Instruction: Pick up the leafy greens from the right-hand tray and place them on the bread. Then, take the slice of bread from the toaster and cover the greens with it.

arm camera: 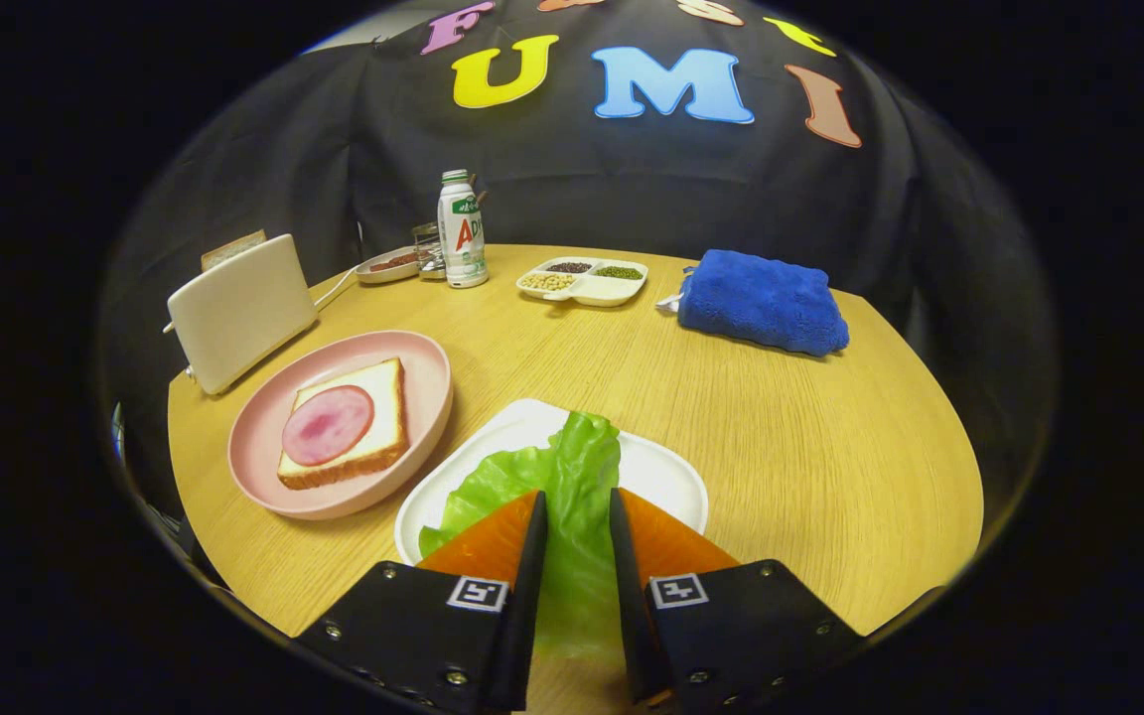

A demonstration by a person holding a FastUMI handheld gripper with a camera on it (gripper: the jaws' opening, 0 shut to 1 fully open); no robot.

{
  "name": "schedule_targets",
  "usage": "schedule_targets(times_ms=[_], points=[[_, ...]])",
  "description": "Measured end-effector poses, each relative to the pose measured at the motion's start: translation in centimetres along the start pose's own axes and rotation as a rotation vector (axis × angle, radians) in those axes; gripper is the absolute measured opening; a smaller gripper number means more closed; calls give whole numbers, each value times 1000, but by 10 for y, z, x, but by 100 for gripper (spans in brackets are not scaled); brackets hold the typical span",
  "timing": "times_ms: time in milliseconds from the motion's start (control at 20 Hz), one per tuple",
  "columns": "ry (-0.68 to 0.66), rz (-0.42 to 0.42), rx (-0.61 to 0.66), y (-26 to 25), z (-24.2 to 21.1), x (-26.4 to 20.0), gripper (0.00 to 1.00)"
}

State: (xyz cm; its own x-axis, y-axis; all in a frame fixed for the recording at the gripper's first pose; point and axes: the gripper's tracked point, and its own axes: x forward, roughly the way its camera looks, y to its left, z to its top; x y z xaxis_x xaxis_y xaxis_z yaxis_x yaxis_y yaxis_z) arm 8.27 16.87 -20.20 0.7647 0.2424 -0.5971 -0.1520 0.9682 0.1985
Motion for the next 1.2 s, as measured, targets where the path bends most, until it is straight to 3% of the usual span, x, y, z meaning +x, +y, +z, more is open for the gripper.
schedule_targets(times_ms=[150,250,550,900,1200], points=[[-4,-7,52,3,2,2,38],[-9,-12,81,5,3,1,1],[-88,-54,61,4,19,-3,0],[-269,12,54,49,81,-37,0],[-349,161,15,126,114,-49,0]])
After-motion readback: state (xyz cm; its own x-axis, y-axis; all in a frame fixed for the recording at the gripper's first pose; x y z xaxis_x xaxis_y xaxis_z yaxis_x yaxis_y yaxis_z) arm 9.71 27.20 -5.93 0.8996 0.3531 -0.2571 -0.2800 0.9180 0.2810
